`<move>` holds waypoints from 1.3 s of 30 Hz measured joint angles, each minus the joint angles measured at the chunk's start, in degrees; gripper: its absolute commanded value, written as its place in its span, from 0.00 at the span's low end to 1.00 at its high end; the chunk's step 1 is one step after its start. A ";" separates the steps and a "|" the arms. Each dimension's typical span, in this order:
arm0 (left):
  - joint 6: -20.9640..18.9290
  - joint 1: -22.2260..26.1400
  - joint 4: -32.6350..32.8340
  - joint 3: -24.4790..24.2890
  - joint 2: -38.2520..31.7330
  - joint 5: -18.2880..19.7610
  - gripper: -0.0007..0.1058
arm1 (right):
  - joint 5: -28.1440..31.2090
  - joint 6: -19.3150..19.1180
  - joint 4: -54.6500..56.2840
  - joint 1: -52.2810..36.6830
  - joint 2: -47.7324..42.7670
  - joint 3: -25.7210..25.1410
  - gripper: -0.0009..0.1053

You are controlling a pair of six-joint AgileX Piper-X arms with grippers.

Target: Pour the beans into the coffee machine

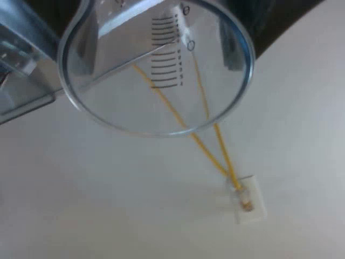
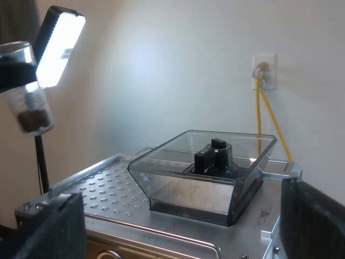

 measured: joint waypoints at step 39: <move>30.15 -16.58 12.28 -26.74 25.44 -12.65 0.21 | 0.00 0.00 1.07 0.00 0.00 0.00 0.75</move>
